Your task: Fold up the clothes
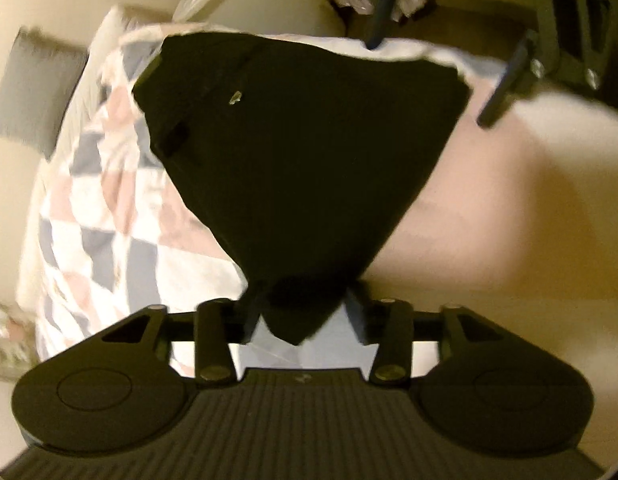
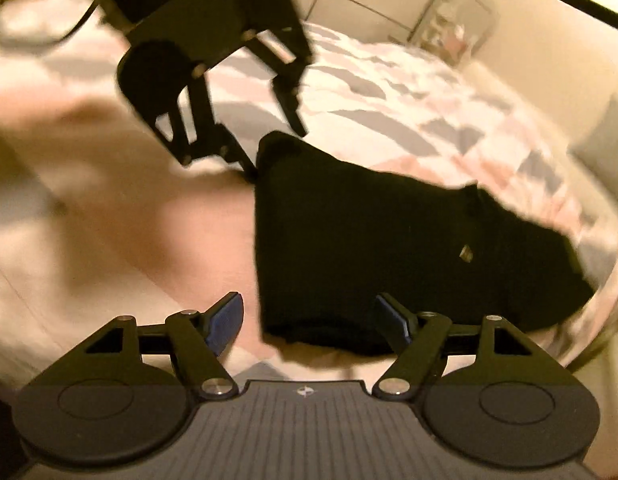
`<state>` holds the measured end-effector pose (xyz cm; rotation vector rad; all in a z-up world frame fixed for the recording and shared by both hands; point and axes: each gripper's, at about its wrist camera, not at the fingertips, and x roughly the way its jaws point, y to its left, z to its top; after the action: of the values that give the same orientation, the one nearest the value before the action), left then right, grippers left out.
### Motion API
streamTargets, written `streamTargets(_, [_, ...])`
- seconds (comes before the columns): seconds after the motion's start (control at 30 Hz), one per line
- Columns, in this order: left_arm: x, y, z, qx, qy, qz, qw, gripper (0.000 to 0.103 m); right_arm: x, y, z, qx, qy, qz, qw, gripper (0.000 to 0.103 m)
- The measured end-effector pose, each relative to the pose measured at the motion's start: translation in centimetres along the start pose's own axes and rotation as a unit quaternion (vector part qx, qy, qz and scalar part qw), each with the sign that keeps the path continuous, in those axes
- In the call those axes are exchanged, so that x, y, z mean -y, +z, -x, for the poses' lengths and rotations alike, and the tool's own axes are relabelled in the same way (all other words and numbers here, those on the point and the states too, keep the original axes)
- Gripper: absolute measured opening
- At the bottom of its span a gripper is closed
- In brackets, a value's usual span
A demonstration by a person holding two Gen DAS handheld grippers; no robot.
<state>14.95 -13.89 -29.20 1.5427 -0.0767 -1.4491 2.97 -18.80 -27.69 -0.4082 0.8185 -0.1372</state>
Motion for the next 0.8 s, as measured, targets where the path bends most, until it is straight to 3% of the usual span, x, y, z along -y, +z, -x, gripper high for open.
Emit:
streamTargets(0.1, [1.5, -1.2, -0.9, 0.018, 0.029, -0.073, 0.9968, 0.045, -1.4, -0.4, -1.2, -0.001, -0.034, 0.043, 0.999, 0.074])
streamTargets(0.2, [3.0, -2.1, -1.7, 0.045, 0.057, -0.134, 0.9883, 0.04, -2.6, -0.4, -2.1, 0.008, -0.066, 0.082, 0.994, 0.074])
streamTargets(0.27, [3.5, -2.5, -2.2, 0.059, 0.059, -0.152, 0.9848, 0.036, -2.9, -0.4, -2.7, 0.01, -0.087, 0.099, 0.991, 0.073])
streamTargets(0.33, [3.9, -2.9, -2.7, 0.07, 0.058, -0.166, 0.982, 0.03, -2.1, -0.1, -3.4, 0.001, -0.085, 0.092, 0.992, 0.053])
streamTargets(0.37, [3.8, -2.9, -2.8, 0.073, 0.054, -0.163, 0.9824, 0.026, -1.2, 0.2, -3.7, -0.01, -0.065, 0.076, 0.995, 0.04])
streamTargets(0.47, [1.3, -1.7, -2.0, 0.072, 0.031, -0.121, 0.9895, 0.021, 1.9, 0.9, -2.9, -0.015, -0.021, 0.029, 0.999, 0.025])
streamTargets(0.6, [-3.5, 0.5, 0.2, 0.071, 0.012, -0.04, 0.9966, 0.02, 7.4, 2.1, -0.7, 0.002, 0.037, -0.039, 0.999, 0.021])
streamTargets(0.7, [-7.1, 2.4, 2.8, 0.078, 0.021, 0.016, 0.9966, 0.02, 12.2, 3.1, 1.3, 0.023, 0.069, -0.091, 0.993, 0.02])
streamTargets(0.8, [-11.3, 5.5, 2.8, 0.086, 0.031, 0.053, 0.9944, 0.02, 18.0, 3.8, 3.0, 0.039, 0.104, -0.153, 0.982, 0.02])
